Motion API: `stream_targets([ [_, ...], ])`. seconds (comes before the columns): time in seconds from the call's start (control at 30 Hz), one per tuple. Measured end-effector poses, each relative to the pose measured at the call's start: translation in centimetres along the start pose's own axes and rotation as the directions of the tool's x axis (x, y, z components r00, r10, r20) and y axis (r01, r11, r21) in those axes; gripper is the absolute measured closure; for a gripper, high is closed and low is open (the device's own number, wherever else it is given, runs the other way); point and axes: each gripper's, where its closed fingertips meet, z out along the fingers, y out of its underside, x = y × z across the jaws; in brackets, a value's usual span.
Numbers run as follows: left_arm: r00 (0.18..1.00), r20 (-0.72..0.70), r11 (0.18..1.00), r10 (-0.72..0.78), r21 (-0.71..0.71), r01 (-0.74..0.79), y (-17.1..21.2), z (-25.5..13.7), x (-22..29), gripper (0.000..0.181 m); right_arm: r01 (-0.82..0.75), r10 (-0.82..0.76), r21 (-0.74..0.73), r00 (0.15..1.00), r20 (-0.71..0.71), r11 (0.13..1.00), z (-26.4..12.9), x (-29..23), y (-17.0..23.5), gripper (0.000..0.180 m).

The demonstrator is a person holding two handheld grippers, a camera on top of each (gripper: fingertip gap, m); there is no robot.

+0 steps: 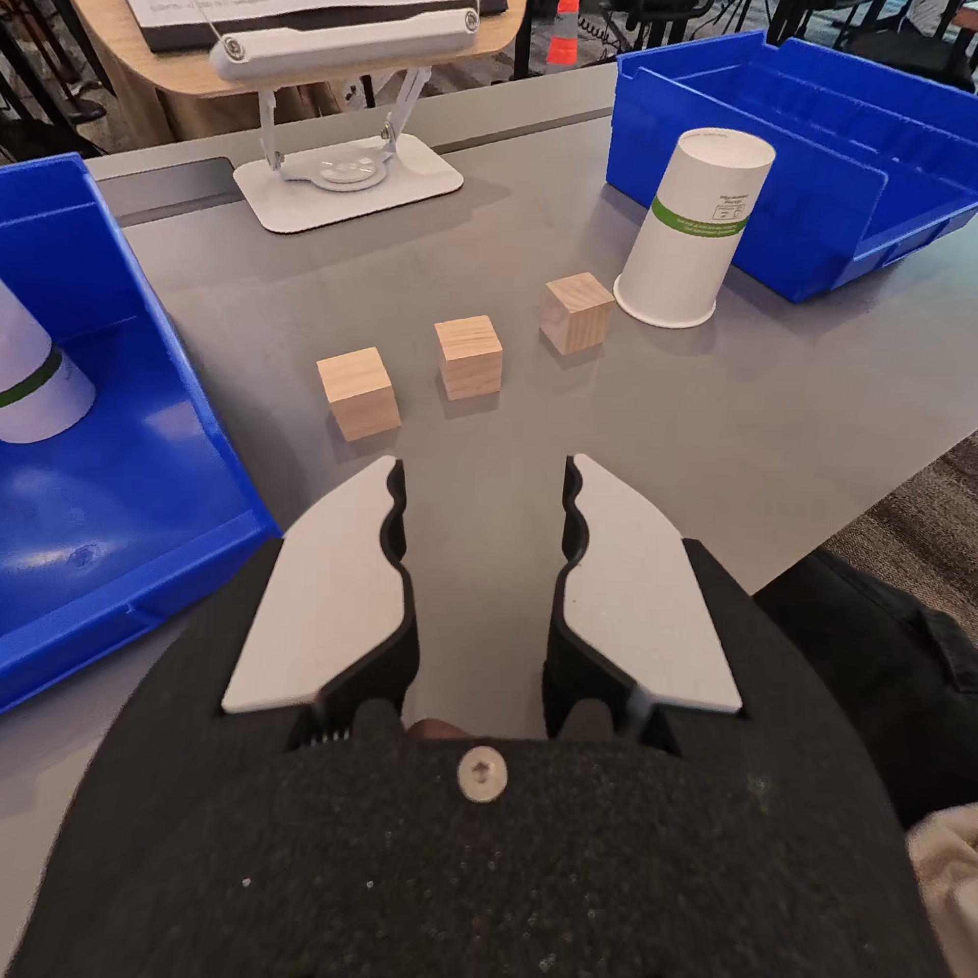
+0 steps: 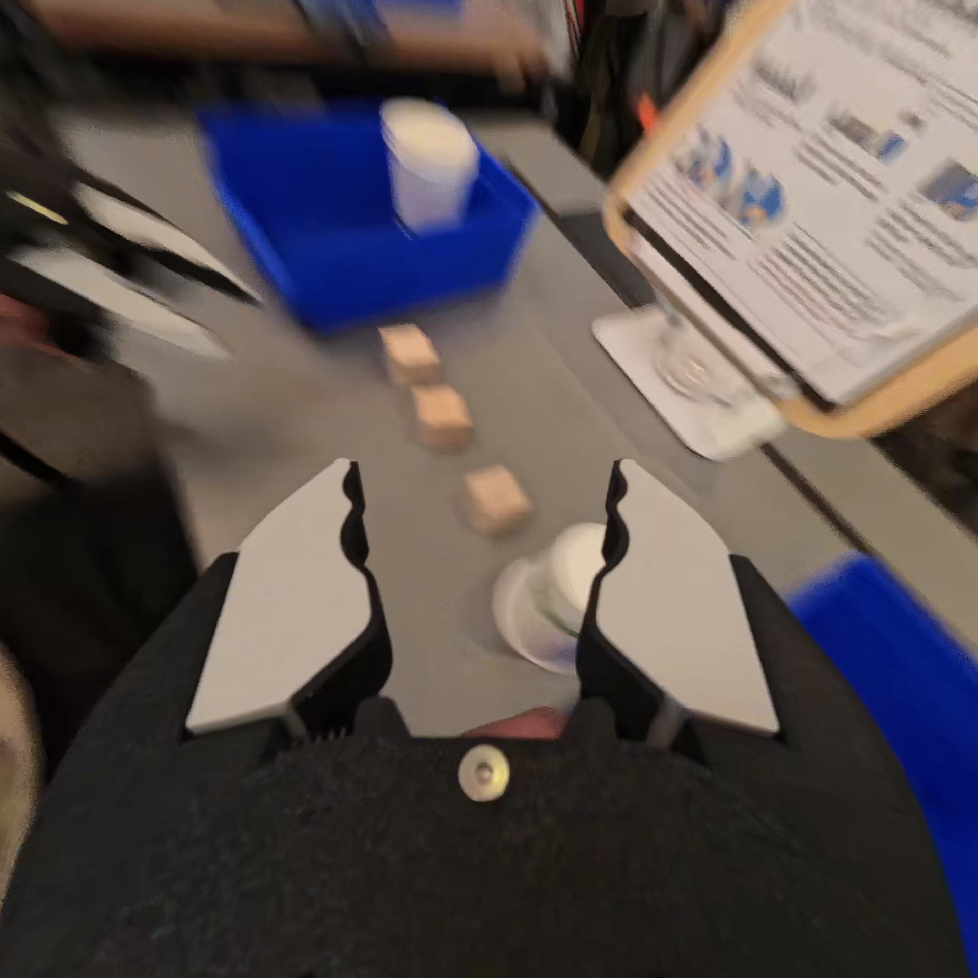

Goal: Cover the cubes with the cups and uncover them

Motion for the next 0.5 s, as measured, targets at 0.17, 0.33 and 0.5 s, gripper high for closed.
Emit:
stream_targets([
  [0.17,1.0,0.018,1.0,-0.019,-0.019,0.019,0.6,-0.6,-0.7,0.123,-0.463,0.425,0.461,0.885,0.191,0.757,0.9,-9.2,4.0,0.104],
  [0.33,0.998,0.028,0.997,-0.049,-0.055,0.05,1.9,-1.2,-0.8,0.122,-0.506,0.523,0.496,0.845,0.117,0.706,1.2,-10.9,8.1,0.103],
  [0.5,0.993,0.085,0.996,0.082,-0.041,-0.079,-2.4,-1.9,-3.8,0.121,-0.407,0.441,0.492,0.896,0.051,0.77,1.3,-11.9,9.7,0.108],
])
